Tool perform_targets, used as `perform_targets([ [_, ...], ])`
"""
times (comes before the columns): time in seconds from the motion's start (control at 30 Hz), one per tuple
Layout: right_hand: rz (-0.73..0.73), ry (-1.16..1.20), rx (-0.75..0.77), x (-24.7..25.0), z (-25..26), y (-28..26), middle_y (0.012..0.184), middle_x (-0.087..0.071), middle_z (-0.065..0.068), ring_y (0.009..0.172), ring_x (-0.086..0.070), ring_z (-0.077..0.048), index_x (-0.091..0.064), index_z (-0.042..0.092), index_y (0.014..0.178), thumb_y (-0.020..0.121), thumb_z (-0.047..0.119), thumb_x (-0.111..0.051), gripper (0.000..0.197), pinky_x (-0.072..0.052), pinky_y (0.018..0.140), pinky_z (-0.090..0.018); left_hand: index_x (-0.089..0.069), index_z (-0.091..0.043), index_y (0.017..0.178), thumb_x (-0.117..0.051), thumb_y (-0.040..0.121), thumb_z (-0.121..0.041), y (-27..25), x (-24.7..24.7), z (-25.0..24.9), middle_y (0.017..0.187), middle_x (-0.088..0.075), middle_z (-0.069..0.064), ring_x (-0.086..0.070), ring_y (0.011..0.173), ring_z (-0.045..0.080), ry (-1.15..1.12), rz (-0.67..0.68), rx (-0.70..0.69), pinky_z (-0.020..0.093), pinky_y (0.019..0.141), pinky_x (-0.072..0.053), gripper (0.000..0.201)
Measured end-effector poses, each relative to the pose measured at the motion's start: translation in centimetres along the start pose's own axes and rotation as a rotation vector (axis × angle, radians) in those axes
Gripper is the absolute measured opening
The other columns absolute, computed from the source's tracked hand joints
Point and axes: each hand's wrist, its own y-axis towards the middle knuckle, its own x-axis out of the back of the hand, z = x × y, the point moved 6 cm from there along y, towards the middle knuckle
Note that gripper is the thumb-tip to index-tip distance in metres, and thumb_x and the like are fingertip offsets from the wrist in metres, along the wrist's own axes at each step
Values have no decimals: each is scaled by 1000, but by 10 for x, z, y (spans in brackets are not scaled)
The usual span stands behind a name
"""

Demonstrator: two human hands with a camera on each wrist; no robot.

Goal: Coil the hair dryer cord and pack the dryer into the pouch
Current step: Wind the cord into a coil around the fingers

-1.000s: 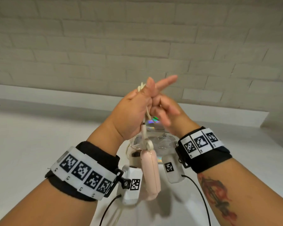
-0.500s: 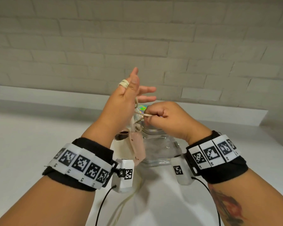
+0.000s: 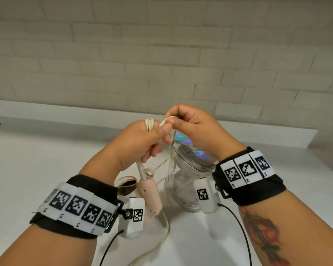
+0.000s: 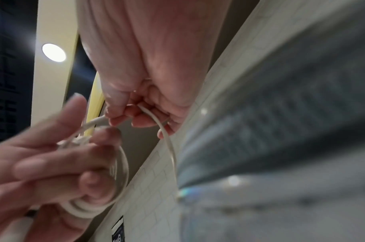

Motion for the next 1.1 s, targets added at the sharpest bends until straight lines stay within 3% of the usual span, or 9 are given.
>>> perform_targets([
  [0.13,-33,135,-27,-10,-7,5,76,-56,-9,68,-51,-16,-59,8,88,91,19,-56,12,-42,75,-40,-71,-9,77,-48,90,-32,-3,-9,1,39,-50,2,-31,28,14,-162,173,-37,50,76,-41,34],
  [0.23,-20,238,-71,-21,-12,2,79,-59,-15,74,-54,-26,-55,-4,95,96,14,-47,20,-45,67,-36,-72,-15,106,-39,93,-22,-4,-10,-5,56,-66,10,-47,32,11,-350,163,-119,43,78,-43,36],
  [0.37,-19,164,-175,-32,-27,3,113,-65,-14,101,-62,-22,-58,-4,116,97,6,-41,28,-49,87,-27,-51,-19,132,-35,93,-17,3,-15,-12,107,-72,16,-72,87,19,-668,158,-176,22,83,-52,42],
  [0.5,29,-223,-157,-31,-29,4,83,-67,-13,69,-56,-6,-62,19,80,95,16,-48,21,-43,70,-28,-24,-25,147,-32,89,-12,17,-12,-24,132,-58,8,-57,122,21,-714,56,-271,27,102,-42,60],
  [0.63,181,-442,-97,-42,-35,4,81,-67,-17,74,-60,-27,-63,4,84,89,27,-52,27,-49,73,-38,-8,-23,151,-30,88,-14,25,11,-30,122,-66,8,-60,118,22,-577,-145,-331,33,108,-37,67],
  [0.77,153,-160,-116,-32,-33,-3,62,-61,-4,63,-52,-12,-64,10,69,82,14,-55,16,-44,63,-25,-7,-27,151,-29,90,-13,25,26,-20,111,-73,6,-66,109,22,-356,-226,-272,40,110,-35,66],
  [0.87,56,279,-129,-18,-32,-7,57,-58,-2,54,-45,-13,-62,4,63,78,7,-51,18,-38,56,-23,-7,-29,151,-27,96,-9,20,25,-5,110,-73,-2,-68,105,13,-147,-230,-162,19,103,-37,62],
  [0.97,87,410,-132,-14,-22,-10,57,-59,-2,48,-42,-7,-58,1,64,79,7,-47,19,-29,53,-25,-10,-25,152,-30,100,-12,13,16,5,104,-69,-26,-66,94,-8,-4,-203,-71,0,69,-41,57],
  [1.1,170,386,-62,-13,3,-8,66,-64,3,48,-49,-7,-60,3,75,93,7,-44,24,-37,57,-28,-32,-33,144,-29,103,-27,11,15,10,88,-70,-29,-64,81,-12,12,-231,-32,2,77,-34,41],
])
